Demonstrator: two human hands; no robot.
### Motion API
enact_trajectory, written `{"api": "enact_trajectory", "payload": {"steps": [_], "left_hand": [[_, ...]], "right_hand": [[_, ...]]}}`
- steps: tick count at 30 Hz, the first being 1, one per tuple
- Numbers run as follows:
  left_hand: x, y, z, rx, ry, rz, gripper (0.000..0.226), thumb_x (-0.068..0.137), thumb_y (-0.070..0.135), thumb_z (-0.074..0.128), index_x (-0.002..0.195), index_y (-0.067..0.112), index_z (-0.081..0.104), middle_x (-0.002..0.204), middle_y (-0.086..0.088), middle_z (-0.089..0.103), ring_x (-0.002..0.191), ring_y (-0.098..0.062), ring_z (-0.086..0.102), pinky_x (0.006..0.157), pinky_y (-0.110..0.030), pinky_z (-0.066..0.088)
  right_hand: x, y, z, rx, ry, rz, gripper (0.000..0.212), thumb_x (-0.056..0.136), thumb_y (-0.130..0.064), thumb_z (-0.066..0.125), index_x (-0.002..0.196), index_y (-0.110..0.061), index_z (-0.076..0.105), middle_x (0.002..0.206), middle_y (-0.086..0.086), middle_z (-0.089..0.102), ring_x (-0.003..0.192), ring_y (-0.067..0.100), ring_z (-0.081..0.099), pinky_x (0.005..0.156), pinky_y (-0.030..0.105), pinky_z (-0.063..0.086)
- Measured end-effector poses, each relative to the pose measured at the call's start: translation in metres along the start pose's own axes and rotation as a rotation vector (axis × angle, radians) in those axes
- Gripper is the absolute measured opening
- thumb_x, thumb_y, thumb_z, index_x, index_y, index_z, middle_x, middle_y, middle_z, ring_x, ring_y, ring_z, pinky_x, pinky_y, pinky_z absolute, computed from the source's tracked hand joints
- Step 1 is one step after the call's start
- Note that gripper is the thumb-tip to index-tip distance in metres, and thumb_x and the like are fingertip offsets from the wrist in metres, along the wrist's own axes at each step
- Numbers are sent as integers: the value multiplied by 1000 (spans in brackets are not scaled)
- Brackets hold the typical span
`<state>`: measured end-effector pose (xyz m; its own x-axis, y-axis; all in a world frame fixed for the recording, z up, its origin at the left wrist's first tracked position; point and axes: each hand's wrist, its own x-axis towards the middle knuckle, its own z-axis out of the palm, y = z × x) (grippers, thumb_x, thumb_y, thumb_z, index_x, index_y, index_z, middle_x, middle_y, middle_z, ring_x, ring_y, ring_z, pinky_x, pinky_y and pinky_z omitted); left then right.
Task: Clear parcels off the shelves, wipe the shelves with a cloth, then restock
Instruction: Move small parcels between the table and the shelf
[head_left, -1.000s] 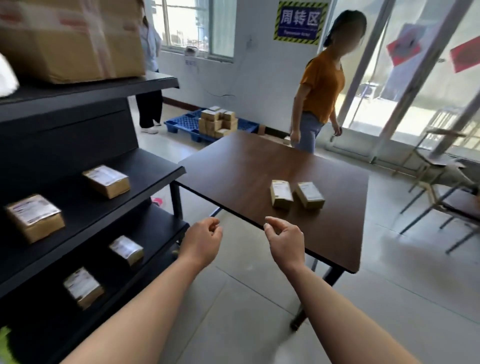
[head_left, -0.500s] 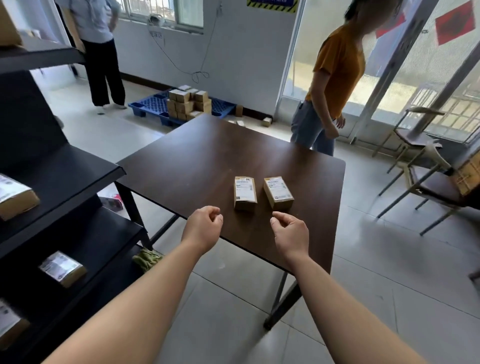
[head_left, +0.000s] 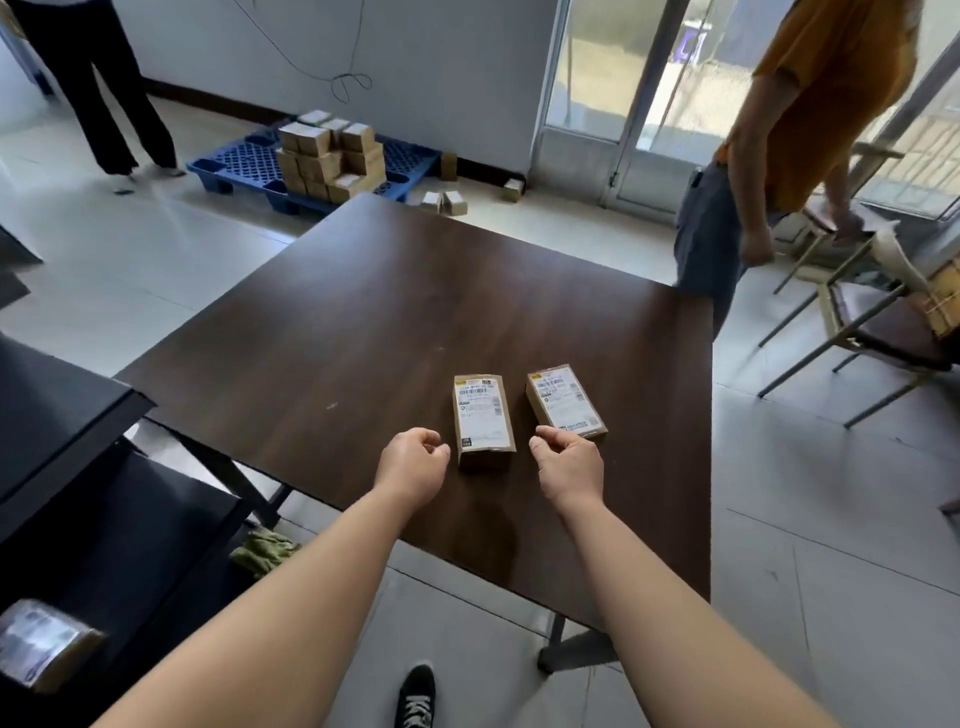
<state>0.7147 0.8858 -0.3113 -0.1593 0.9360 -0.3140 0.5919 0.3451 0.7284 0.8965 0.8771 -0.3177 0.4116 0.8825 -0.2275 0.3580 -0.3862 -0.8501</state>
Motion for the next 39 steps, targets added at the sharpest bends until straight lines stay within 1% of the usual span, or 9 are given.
{"api": "enact_trajectory", "payload": {"steps": [6,10,13,18,26,31,35,37,39], "left_hand": [[53,-3,23,57,-105,-51,41,93,24,57,131,8,55,123,-8,63,114,-22,57,96,-28,43],[77,-6,45,101,-158,-81,45,94,23,55,137,9,48,133,-8,56,125,-21,51,104,-29,38],[88,-5,60,115,-169,-93,21,94,20,55,115,17,58,118,-6,60,120,-24,54,95,-28,41],[99,-3,79,89,-155,-121,32,93,18,57,124,10,54,127,-5,60,117,-21,55,88,-26,41],[107,0,100,112,-92,-198,70,72,34,80,125,12,39,127,-7,47,115,-25,51,89,-36,48],[117,1,112,215,-35,-182,104,66,44,82,141,8,19,138,-10,36,127,-27,38,102,-41,42],[125,5,122,275,-20,-180,123,65,49,80,149,9,-1,144,-10,27,132,-27,31,106,-38,36],[127,6,123,289,-17,-191,126,63,50,78,149,8,-3,144,-10,26,131,-27,31,105,-37,35],[126,4,123,290,-15,-203,127,61,51,76,150,10,-5,143,-9,25,130,-26,31,104,-36,36]], "right_hand": [[48,9,31,-20,-73,120,33,95,-17,50,125,-9,63,110,5,64,102,16,58,100,33,46],[73,18,42,-63,-143,153,35,98,-15,44,131,-11,58,132,3,58,121,17,53,99,23,41],[90,22,50,-72,-210,178,38,99,-12,41,135,-10,53,138,4,54,128,17,48,104,21,35],[113,27,62,51,-364,307,44,100,-6,35,144,-7,39,144,10,47,132,20,45,110,34,39],[130,22,61,155,-505,392,48,98,-3,33,147,-4,31,136,15,52,111,17,57,58,9,48],[139,23,62,78,-576,315,47,99,-7,34,146,-6,33,141,11,50,126,20,51,103,29,44],[148,23,47,-201,-392,-46,42,97,-12,40,138,-15,49,126,3,59,118,17,54,101,27,42],[157,28,35,-492,-215,-267,42,94,-20,49,136,-20,50,132,3,51,125,20,44,106,30,34],[164,36,24,-764,-167,-290,52,91,-33,55,140,-27,43,147,10,31,137,27,25,114,38,21]]}}
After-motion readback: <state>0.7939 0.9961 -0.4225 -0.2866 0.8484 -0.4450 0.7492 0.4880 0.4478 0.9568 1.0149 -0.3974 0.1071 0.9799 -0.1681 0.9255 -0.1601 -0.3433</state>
